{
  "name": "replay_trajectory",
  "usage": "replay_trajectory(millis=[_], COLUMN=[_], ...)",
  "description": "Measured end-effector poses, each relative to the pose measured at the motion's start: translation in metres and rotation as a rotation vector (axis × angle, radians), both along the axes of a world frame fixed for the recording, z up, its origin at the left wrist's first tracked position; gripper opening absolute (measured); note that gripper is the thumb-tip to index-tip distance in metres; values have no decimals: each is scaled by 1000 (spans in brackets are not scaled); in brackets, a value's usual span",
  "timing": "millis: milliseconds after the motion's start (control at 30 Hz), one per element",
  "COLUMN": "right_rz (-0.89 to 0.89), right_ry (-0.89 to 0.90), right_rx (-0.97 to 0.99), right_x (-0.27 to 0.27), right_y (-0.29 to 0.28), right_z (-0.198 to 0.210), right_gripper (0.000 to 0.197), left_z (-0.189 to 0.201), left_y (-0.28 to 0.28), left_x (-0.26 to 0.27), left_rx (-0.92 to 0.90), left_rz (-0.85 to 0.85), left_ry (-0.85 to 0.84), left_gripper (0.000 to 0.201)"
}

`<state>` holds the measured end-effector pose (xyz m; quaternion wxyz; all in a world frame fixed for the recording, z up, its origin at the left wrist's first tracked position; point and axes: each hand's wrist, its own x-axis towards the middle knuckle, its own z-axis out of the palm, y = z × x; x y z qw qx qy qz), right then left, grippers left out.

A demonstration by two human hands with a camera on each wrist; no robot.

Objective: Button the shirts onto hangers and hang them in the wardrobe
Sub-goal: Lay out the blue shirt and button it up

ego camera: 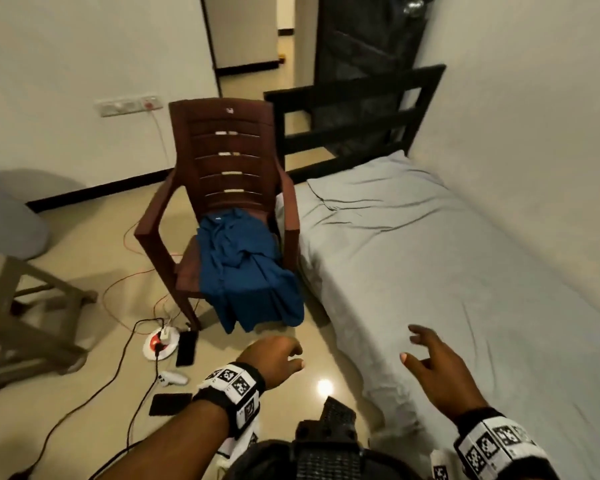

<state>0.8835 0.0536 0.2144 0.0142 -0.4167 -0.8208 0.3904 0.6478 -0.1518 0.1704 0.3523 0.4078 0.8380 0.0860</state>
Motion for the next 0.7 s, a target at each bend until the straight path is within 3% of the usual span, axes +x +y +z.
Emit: replay_trajectory(millis=[267, 367, 567, 633, 700], right_rz=[375, 457, 568, 602, 632], right_ry=[-87, -112, -237, -257, -301], right_rx=[86, 24, -164, -192, -218], right_x=[-136, -202, -335, -376, -417], right_y=[81, 92, 98, 100, 103], right_z=[-31, -45, -90, -104, -121], right_gripper=[33, 31, 29, 31, 31], left_z=[-26, -57, -152, -188, -223], left_y=[-4, -2, 29, 43, 59], left_x=[-107, -166, -291, -323, -351], left_rx=[-2, -61, -127, -147, -140], left_rz=[436, 533, 620, 686, 787], left_ry=[4, -18, -131, -204, -313], left_gripper=[29, 16, 14, 21, 49])
